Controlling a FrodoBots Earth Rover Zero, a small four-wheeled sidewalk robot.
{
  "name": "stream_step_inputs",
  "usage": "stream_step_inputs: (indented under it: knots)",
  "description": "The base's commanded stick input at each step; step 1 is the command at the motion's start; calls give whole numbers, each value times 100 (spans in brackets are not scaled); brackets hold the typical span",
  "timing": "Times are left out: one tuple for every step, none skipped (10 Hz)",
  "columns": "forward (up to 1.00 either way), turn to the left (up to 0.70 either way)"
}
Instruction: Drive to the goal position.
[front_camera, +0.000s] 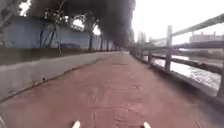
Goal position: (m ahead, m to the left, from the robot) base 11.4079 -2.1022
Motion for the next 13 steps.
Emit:
stream_step_inputs:
  knots:
    - [70,0]
    - [70,0]
    - [70,0]
    - [70,0]
    - [70,0]
    - [70,0]
    - [70,0]
    - [70,0]
    - [70,0]
    - [70,0]
    - [70,0]
    - [70,0]
    - [70,0]
